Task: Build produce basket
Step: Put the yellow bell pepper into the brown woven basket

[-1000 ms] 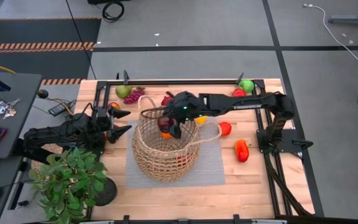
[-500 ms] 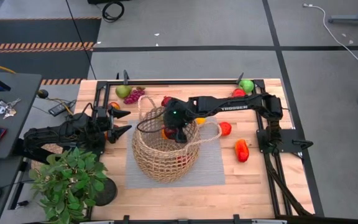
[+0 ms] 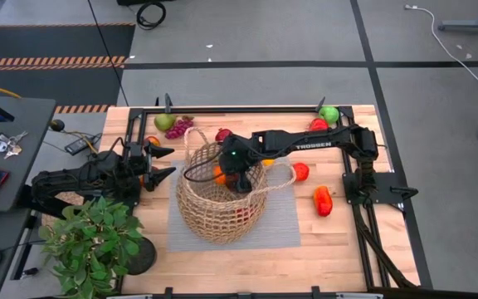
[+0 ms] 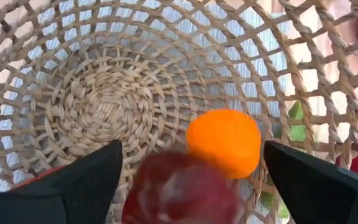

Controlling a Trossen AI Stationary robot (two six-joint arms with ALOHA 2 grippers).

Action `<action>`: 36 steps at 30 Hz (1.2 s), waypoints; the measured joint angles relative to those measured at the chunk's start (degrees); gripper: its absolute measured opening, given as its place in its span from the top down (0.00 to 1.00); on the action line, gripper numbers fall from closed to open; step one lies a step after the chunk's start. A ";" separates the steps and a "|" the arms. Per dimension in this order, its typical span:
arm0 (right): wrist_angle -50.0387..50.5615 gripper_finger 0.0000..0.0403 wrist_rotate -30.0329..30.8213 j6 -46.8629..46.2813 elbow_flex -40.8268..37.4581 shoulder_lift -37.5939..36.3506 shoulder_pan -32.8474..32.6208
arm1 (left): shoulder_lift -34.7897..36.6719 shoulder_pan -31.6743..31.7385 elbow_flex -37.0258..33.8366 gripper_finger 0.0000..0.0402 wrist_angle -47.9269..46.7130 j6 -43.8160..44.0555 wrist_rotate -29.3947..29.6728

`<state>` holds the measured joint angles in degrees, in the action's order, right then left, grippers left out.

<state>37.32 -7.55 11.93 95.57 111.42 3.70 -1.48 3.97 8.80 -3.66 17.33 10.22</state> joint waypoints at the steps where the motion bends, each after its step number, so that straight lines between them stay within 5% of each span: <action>1: 0.00 0.02 0.07 -0.25 0.00 -0.02 0.00 | 0.00 -0.01 0.00 0.03 0.00 -0.02 0.00; 18: 4.03 0.03 10.90 -1.53 4.56 -12.83 0.71 | -0.01 -0.01 0.00 0.03 0.00 -0.02 0.00; 36: -18.09 0.03 14.33 -7.74 -39.23 -45.61 17.05 | -0.01 -0.01 0.00 0.03 0.00 -0.02 0.00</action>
<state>19.23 6.78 4.18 56.34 65.80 20.75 -1.49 3.96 8.80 -3.66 17.31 10.22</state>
